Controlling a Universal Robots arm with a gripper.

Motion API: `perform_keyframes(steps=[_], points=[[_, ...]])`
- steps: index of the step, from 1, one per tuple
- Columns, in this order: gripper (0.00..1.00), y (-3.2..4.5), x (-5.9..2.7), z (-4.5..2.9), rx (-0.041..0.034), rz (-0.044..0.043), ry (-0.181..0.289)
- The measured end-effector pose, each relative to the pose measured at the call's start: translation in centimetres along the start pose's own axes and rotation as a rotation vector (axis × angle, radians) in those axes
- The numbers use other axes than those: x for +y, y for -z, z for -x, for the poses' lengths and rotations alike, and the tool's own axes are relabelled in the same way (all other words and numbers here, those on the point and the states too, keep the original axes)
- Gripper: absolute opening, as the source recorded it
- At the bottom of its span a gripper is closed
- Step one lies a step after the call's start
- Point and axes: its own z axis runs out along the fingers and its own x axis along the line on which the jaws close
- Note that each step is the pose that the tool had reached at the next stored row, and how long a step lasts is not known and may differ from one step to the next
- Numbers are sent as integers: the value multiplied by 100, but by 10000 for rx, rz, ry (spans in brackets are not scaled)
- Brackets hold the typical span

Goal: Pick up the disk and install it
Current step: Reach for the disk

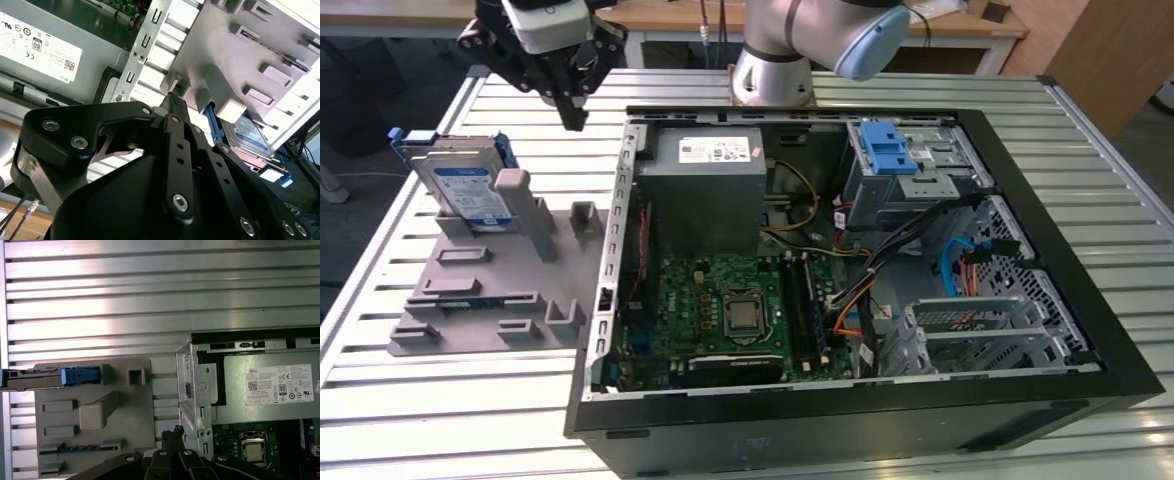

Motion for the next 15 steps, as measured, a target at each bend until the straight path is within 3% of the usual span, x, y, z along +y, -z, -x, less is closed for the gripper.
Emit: perform_keyframes(steps=[15], points=[[11,-3,1,-162,0,0,0]])
